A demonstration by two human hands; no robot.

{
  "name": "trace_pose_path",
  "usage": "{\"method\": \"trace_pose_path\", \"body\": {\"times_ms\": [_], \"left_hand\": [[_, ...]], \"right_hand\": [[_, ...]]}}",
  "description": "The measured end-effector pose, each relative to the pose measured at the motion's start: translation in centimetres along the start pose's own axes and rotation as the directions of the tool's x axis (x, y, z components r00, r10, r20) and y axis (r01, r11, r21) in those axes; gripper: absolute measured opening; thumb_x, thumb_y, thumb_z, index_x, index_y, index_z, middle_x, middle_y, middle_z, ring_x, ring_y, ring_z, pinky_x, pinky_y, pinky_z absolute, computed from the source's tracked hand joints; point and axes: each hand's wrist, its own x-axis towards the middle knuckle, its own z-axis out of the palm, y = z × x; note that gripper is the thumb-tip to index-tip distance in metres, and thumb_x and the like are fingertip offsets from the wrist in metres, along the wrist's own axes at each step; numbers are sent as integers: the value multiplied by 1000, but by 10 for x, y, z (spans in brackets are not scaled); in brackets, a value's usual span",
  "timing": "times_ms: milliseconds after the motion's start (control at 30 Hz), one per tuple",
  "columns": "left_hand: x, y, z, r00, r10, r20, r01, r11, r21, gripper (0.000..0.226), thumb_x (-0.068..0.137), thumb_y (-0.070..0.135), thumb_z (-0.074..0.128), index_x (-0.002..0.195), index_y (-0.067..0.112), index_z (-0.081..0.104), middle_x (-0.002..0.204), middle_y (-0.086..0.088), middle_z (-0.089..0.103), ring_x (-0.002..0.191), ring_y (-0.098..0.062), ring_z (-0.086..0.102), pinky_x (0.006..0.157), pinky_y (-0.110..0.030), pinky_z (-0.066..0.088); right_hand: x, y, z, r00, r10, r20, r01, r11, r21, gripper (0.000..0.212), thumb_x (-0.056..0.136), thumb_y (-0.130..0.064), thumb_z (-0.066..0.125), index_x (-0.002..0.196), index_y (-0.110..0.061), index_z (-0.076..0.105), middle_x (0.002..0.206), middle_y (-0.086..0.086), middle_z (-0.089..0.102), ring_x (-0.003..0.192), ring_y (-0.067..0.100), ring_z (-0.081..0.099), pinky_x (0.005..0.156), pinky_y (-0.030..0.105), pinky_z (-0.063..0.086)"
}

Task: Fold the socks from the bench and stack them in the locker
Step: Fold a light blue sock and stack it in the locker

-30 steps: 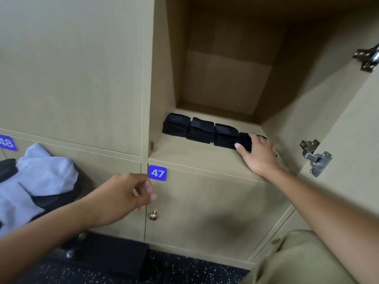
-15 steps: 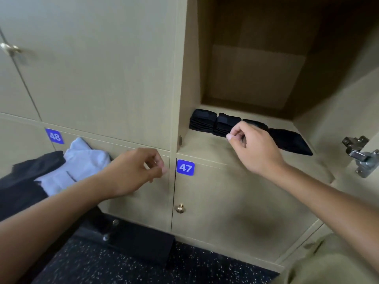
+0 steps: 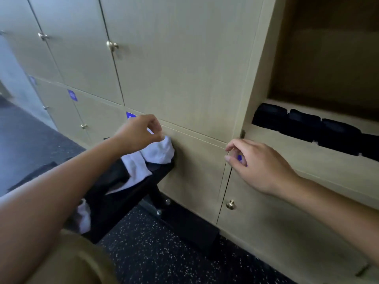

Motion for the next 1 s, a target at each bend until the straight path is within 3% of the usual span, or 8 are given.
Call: {"method": "trace_pose_path", "body": {"times_ms": [100,333,433,500,567,633,733,1000], "left_hand": [[2,-25,4,996,-75,39,71,992,106,29,81,35,80,103,26,64,107,8,68,93,-17,63,74,-29,46],[5,-43,39,974,-152,167,86,933,348,58,78,45,82,128,31,58,127,-4,48,122,-29,44,104,-42,42],[9,-42,45,985,-122,123,64,914,400,31,87,36,74,115,32,62,122,-3,47,118,-28,41,101,-43,44],[10,-41,44,986,-112,125,45,893,448,6,91,29,65,87,31,60,115,-2,52,113,-27,46,99,-43,46],[14,-45,44,984,-105,141,26,878,477,28,93,26,61,69,34,50,107,-2,54,112,-29,49,97,-43,47],[15,-42,43,984,-113,135,35,878,478,17,96,27,60,80,32,59,107,0,50,116,-28,45,99,-42,45],[20,-42,38,993,-88,75,51,915,401,11,99,26,58,99,21,67,111,-6,56,113,-31,46,98,-41,43],[13,-21,-4,952,-137,-275,133,991,-36,5,96,16,53,97,15,58,90,-5,66,84,-29,60,70,-36,44]], "right_hand": [[6,-5,6,1000,-17,22,17,1000,20,16,98,-46,53,111,-37,55,90,-16,60,77,3,54,69,34,48],[15,-12,14,996,-37,77,34,999,35,22,99,-46,54,117,-35,57,89,-17,61,76,1,54,72,34,50],[17,-11,17,996,-29,89,25,999,45,21,98,-46,55,116,-36,57,88,-18,61,74,0,55,71,33,50],[19,-10,19,995,-24,96,19,999,49,20,98,-46,56,116,-36,57,87,-18,61,74,0,55,72,33,50],[20,-9,21,994,-22,103,17,999,50,20,98,-46,56,115,-36,57,86,-18,61,74,0,55,72,33,49],[20,-7,22,994,-20,110,14,998,53,20,97,-46,57,115,-37,57,86,-18,61,74,0,55,72,33,49],[22,-5,22,993,-6,116,-2,997,71,20,97,-47,57,114,-37,58,87,-17,62,74,1,56,72,34,51],[25,-3,21,995,20,100,-34,990,139,21,97,-45,57,117,-37,59,88,-18,64,77,4,59,75,36,53]]}}
